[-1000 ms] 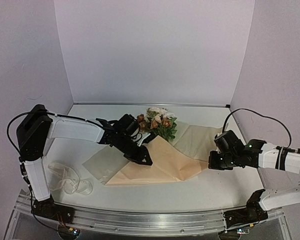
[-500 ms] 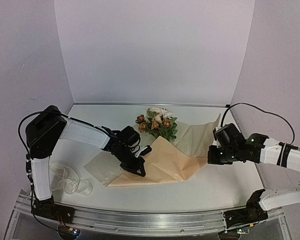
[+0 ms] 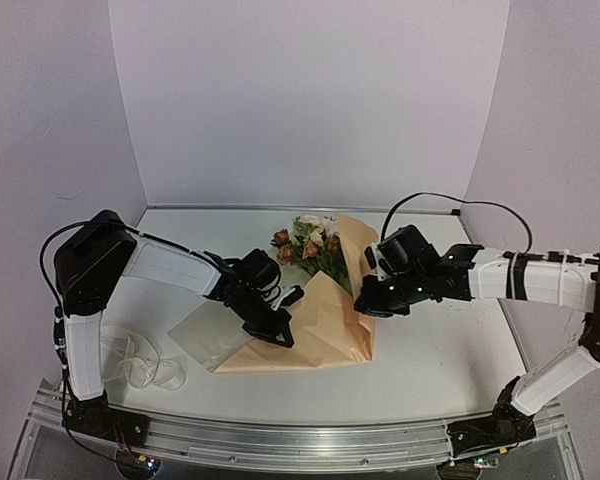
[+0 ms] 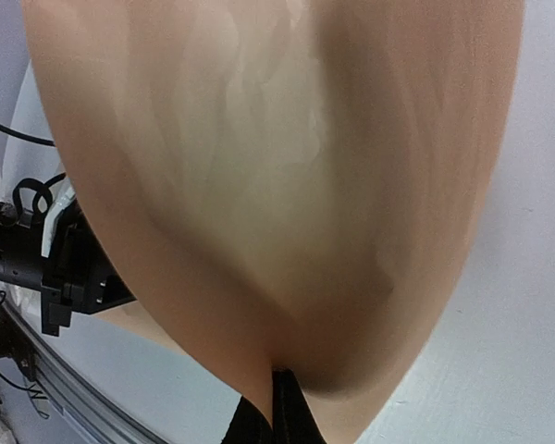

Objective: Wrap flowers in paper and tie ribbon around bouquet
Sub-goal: Fold the two-thirds-folded wrapping paper at the center of the board.

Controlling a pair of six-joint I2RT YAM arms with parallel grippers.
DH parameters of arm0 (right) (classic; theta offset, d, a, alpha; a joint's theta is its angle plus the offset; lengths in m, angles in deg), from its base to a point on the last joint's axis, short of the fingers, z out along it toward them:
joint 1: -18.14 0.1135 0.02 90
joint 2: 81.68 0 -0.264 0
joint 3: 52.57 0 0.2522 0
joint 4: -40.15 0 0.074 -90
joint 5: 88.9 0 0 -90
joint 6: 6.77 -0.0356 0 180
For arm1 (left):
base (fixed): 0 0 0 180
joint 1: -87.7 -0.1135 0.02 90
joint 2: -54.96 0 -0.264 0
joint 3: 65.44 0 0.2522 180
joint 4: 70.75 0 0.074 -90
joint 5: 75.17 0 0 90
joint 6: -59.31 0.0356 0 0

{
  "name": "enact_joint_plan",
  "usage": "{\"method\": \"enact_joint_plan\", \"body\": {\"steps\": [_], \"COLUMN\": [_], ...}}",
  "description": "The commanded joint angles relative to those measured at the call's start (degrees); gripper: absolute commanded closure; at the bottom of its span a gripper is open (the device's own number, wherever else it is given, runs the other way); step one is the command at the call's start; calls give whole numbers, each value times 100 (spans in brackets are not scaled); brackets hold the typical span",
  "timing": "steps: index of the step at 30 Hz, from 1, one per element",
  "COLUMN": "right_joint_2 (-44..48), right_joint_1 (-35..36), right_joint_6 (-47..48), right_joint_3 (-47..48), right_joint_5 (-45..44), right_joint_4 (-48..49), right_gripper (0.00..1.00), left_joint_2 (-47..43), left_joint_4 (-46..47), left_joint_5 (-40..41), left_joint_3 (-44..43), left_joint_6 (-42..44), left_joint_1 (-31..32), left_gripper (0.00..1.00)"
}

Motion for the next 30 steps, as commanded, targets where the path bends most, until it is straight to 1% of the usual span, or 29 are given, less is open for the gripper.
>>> {"method": "enact_joint_plan", "body": {"steps": [1,4,7,10,12,15,16,18,20,22,25,28,30], "right_joint_2": [-599,-1012,-1400,-1706,-1901,-2163,-2255,-2435,-2591,-2674,-2771,-2864,-2880], "right_joint_1": [22,25,18,20,21,24,25,25,17,21,28,27,32], "right_joint_6": [-493,-611,-740,-860,-884,-893,-903,-925,-947,-951,-935,-930,-866], "right_joint_3": [287,409,573,697,780,911,952,1069,1151,1223,1300,1406,1427], "right_joint_5": [567,716,904,1032,1135,1314,1386,1599,1787,1903,2072,2283,2298], "right_joint_4": [1180,1645,1963,2200,2265,2302,2313,2371,2440,2464,2449,2411,2300], "right_gripper": [100,100,100,100,100,100,100,100,100,100,100,100,100], "left_joint_2": [-249,-522,-864,-1133,-1271,-1347,-1334,-1194,-965,-678,-419,-121,20], "left_joint_4": [190,141,111,132,288,517,526,443,54,-257,-461,-794,-1011], "left_joint_5": [28,-39,-213,-484,-809,-1169,-1216,-1332,-1261,-1169,-1091,-905,-816], "left_joint_3": [6,119,196,157,133,29,-43,-341,-743,-1173,-1555,-1954,-2168], "left_joint_6": [-49,-53,-98,-204,-372,-618,-650,-616,-448,-237,-82,100,226], "left_joint_1": [-101,-233,-425,-652,-866,-1196,-1289,-1412,-1467,-1479,-1480,-1480,-1480], "left_gripper": [100,97,93,87,84,74,72,64,57,51,43,37,36]}}
